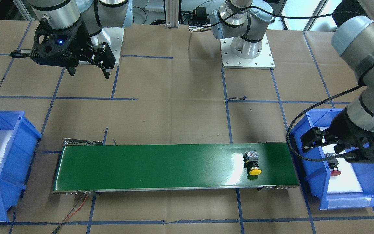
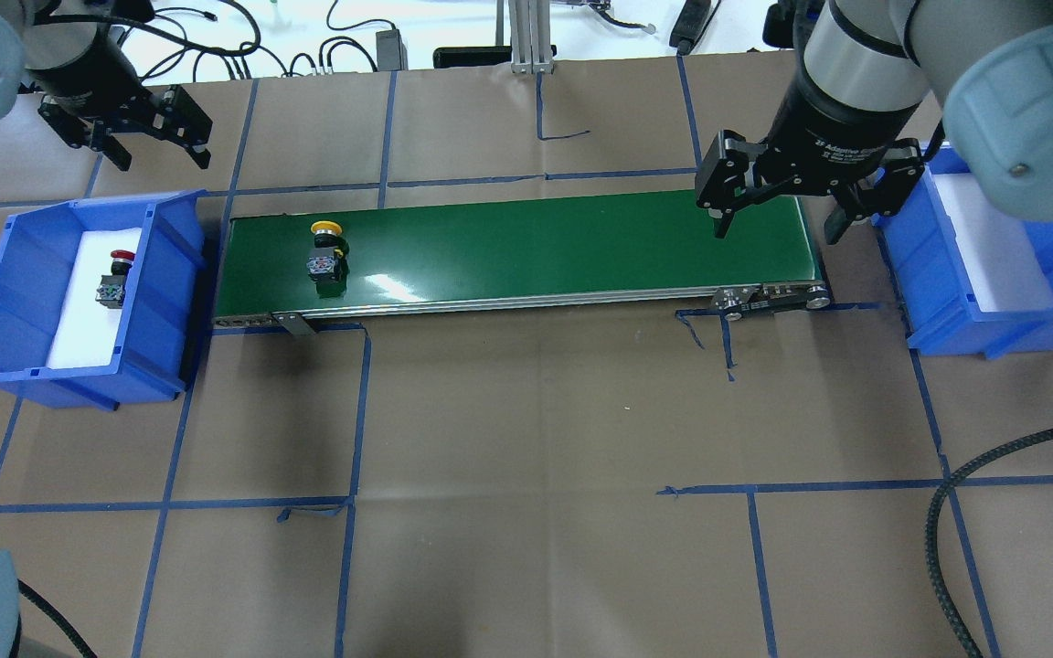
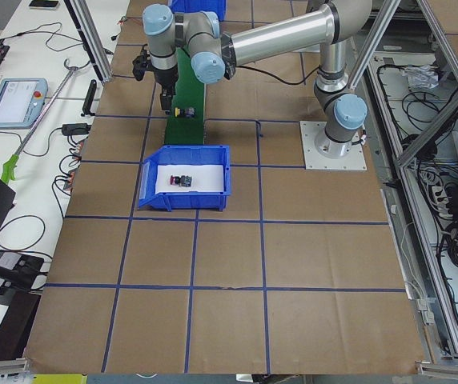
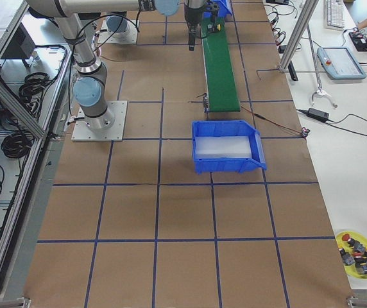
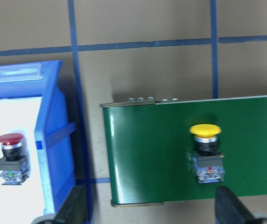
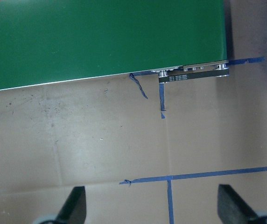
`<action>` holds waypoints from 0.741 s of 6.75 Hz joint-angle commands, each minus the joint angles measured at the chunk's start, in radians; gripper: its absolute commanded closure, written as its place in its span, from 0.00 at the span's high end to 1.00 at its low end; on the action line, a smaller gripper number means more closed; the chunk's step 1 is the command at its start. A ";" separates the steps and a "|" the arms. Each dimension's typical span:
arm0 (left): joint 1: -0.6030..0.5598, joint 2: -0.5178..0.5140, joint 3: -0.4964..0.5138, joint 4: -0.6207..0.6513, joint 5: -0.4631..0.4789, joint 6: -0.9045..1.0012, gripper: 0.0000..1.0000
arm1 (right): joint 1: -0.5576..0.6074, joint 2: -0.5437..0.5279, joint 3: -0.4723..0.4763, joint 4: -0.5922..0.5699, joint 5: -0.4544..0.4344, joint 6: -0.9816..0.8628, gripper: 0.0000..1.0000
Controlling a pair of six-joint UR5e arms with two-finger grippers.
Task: Transport two buttons from left to right
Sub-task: 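Move the left gripper back over the bin toward the red button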
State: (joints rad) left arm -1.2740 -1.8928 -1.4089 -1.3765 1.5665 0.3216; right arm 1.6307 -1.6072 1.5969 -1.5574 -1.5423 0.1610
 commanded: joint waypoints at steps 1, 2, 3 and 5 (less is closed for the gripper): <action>0.118 -0.008 -0.001 -0.001 -0.002 0.153 1.00 | 0.000 0.001 0.000 0.000 -0.001 0.000 1.00; 0.174 -0.023 -0.001 0.002 -0.005 0.165 1.00 | 0.000 0.000 0.000 -0.001 0.001 0.000 1.00; 0.223 -0.032 -0.001 0.014 -0.008 0.197 1.00 | 0.000 0.000 0.000 -0.001 0.001 0.000 1.00; 0.268 -0.051 -0.018 0.045 -0.009 0.209 1.00 | 0.000 0.000 0.000 -0.001 0.001 0.000 1.00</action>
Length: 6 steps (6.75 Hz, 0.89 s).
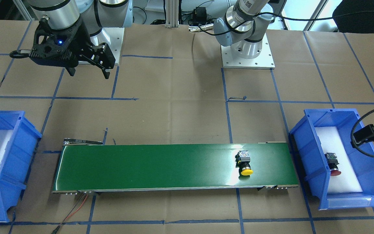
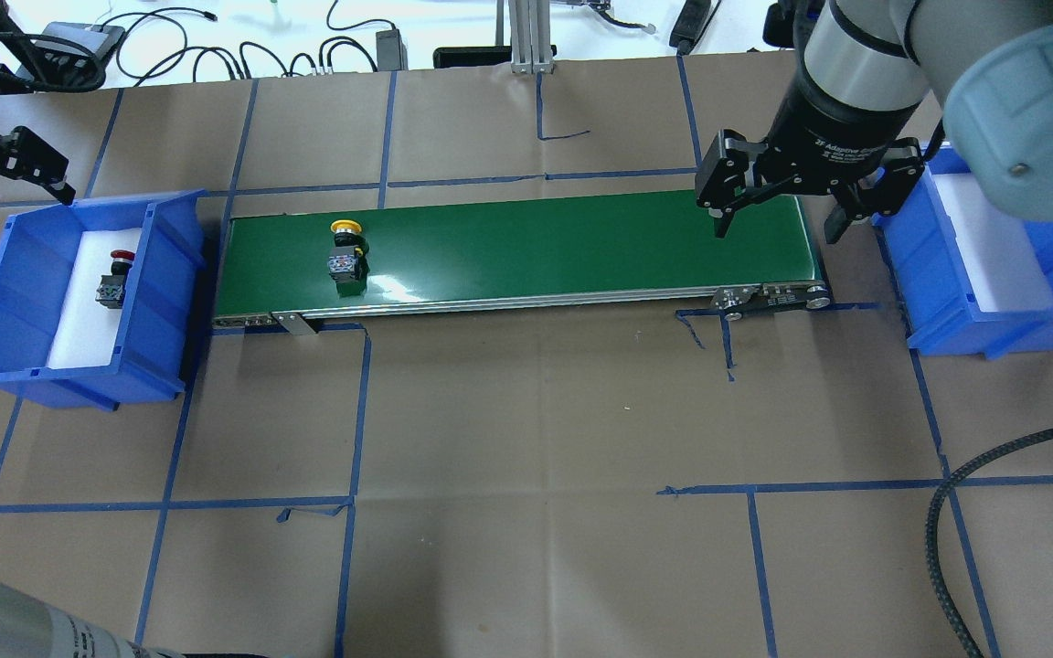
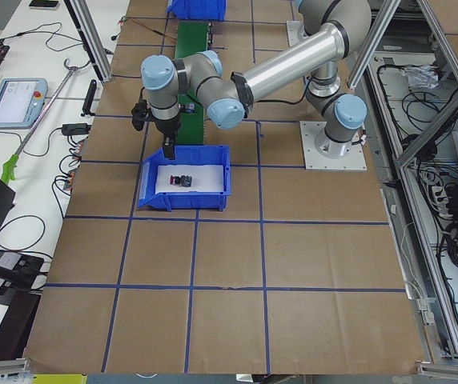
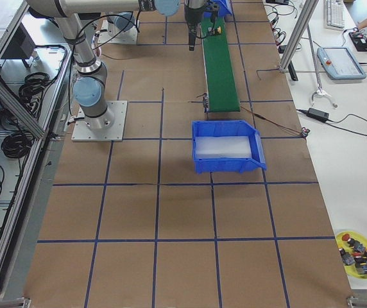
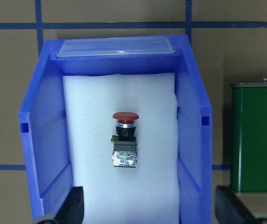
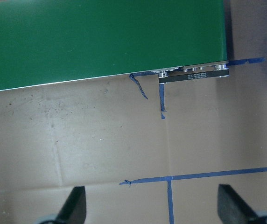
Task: Transport two buttons from left to right
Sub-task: 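Move the left gripper back over the bin toward the red button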
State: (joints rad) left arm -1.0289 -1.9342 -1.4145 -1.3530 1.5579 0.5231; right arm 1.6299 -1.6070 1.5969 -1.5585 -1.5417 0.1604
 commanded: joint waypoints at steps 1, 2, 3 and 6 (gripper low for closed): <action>0.014 -0.015 -0.032 0.061 -0.002 0.005 1.00 | 0.001 -0.001 0.000 0.000 0.000 0.001 1.00; 0.009 -0.022 -0.041 0.063 -0.001 0.000 1.00 | -0.001 -0.001 0.000 0.000 0.000 0.001 1.00; 0.003 -0.032 -0.046 0.075 -0.001 0.000 1.00 | 0.001 -0.001 0.000 -0.002 0.002 -0.001 1.00; -0.013 -0.086 -0.055 0.142 -0.001 0.000 1.00 | 0.001 -0.001 0.000 -0.002 0.000 -0.001 1.00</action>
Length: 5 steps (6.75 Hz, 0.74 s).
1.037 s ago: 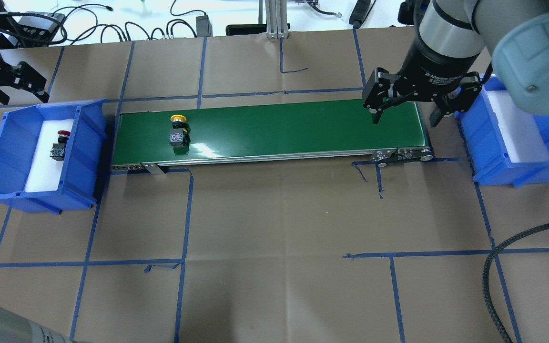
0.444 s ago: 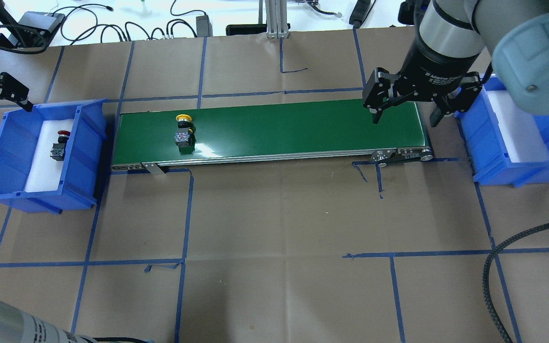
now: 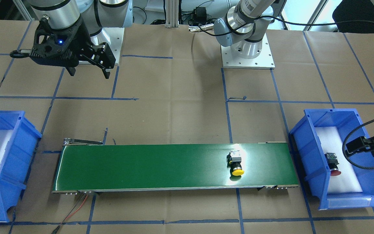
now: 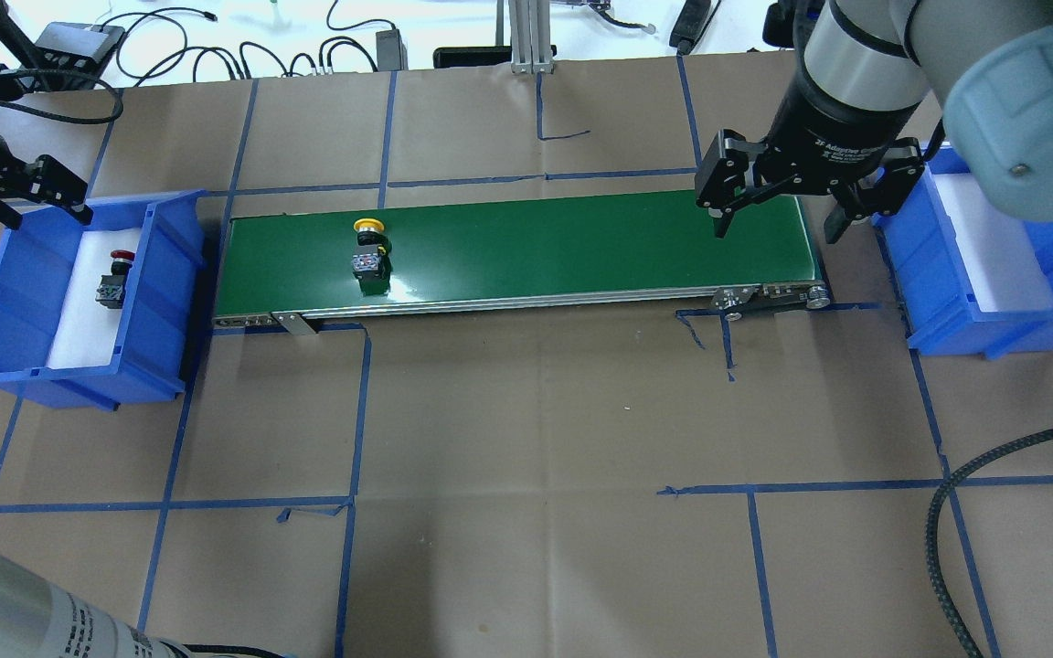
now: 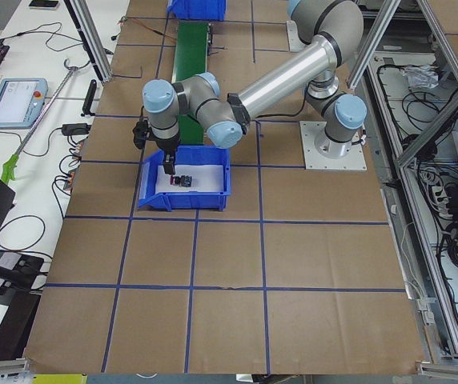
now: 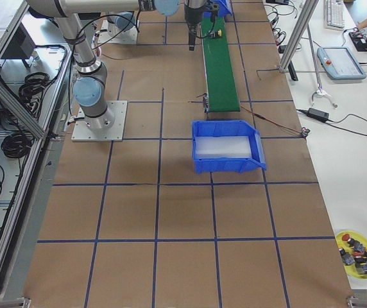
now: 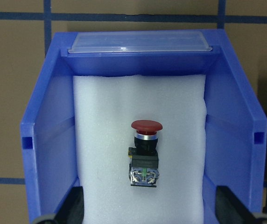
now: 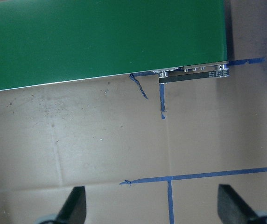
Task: Transport two buttons from left to right
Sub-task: 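Move the left gripper back over the bin toward the red button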
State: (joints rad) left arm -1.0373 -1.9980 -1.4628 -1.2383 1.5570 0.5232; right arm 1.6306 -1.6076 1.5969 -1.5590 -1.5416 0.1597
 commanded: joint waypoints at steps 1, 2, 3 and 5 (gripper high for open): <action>-0.006 -0.033 -0.027 0.063 0.000 0.000 1.00 | 0.000 0.000 0.000 -0.001 0.001 0.000 1.00; -0.004 -0.039 -0.057 0.109 0.000 0.000 1.00 | 0.000 0.000 0.000 -0.001 0.001 0.000 1.00; -0.004 -0.050 -0.097 0.178 -0.001 0.000 1.00 | 0.000 0.001 0.000 -0.001 0.001 0.000 1.00; 0.000 -0.068 -0.157 0.249 -0.002 0.000 1.00 | 0.000 0.000 0.000 -0.001 0.001 0.000 1.00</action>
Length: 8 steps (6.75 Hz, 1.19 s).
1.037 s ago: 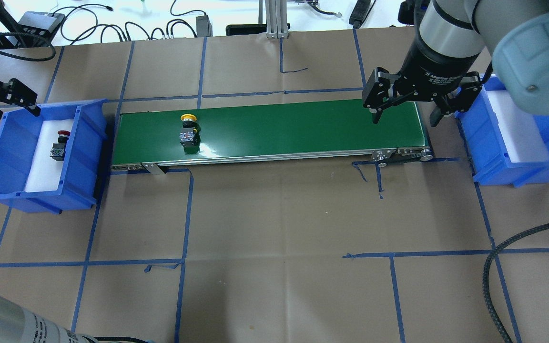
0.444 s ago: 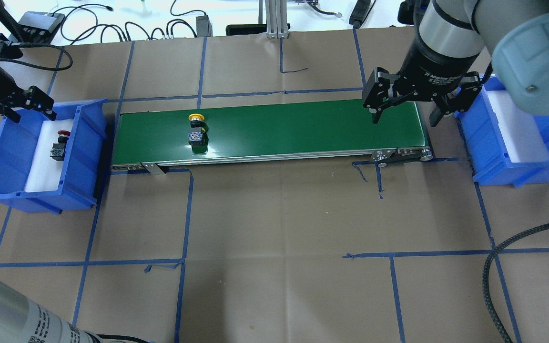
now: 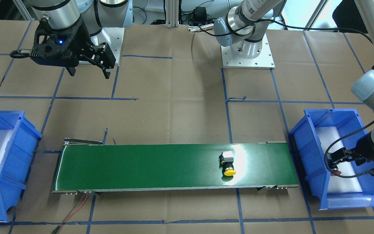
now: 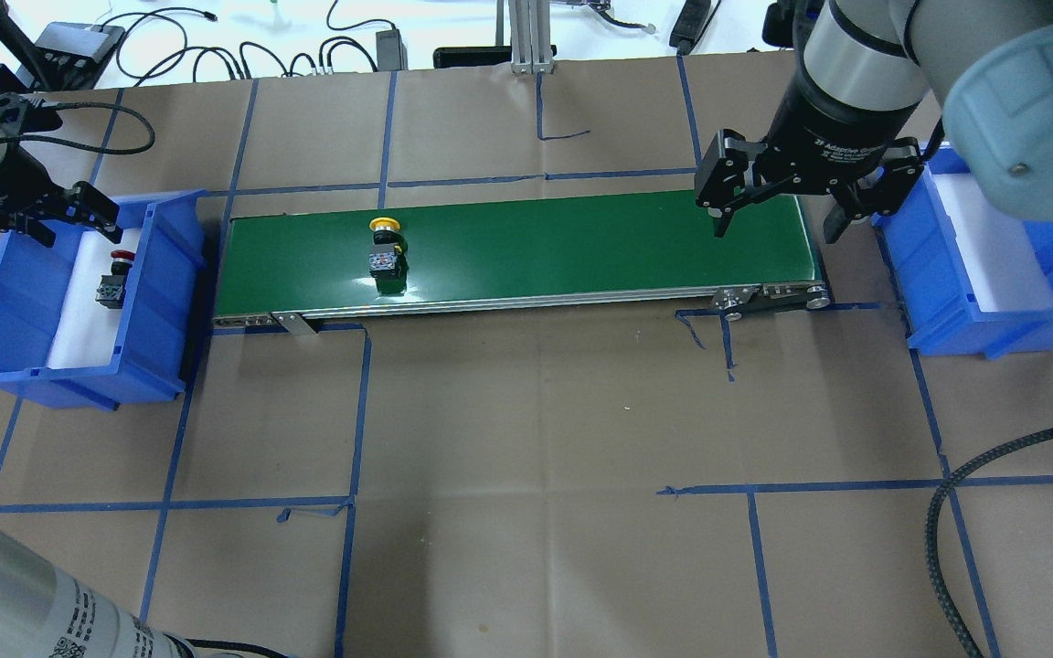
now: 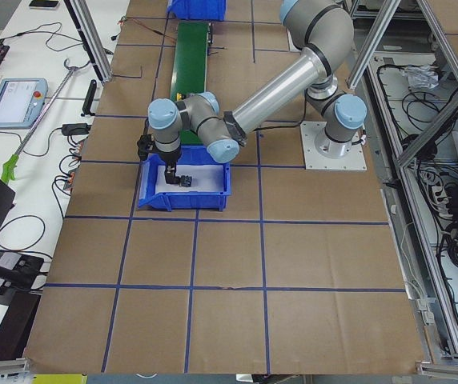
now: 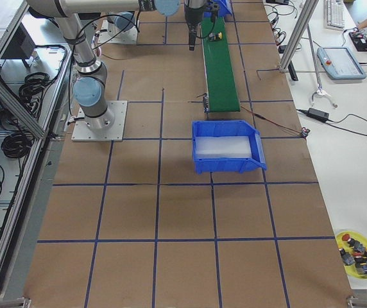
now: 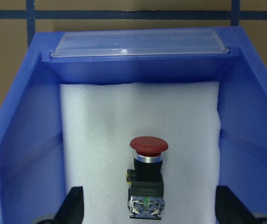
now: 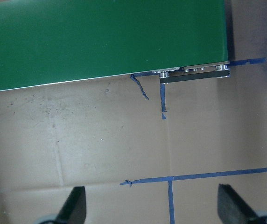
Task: Transport two buttons from left to right
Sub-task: 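Grasp the red-capped button with the left gripper and lift it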
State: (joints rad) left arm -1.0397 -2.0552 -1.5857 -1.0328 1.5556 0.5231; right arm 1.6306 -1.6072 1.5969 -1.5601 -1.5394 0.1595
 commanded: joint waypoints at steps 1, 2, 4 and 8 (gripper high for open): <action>0.004 -0.025 -0.057 0.066 0.001 0.000 1.00 | 0.000 0.000 -0.002 0.000 0.001 0.002 1.00; 0.004 -0.031 -0.071 0.091 0.001 0.000 1.00 | 0.000 0.000 0.000 0.000 0.001 0.002 1.00; 0.010 -0.037 -0.083 0.099 0.004 0.000 1.00 | 0.000 0.001 -0.002 0.000 0.001 0.002 1.00; 0.013 -0.033 -0.073 0.096 0.003 -0.008 0.40 | 0.000 0.000 -0.002 -0.002 0.001 0.003 1.00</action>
State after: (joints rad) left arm -1.0275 -2.0894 -1.6613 -0.9357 1.5587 0.5185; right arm 1.6306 -1.6075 1.5953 -1.5615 -1.5375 0.1624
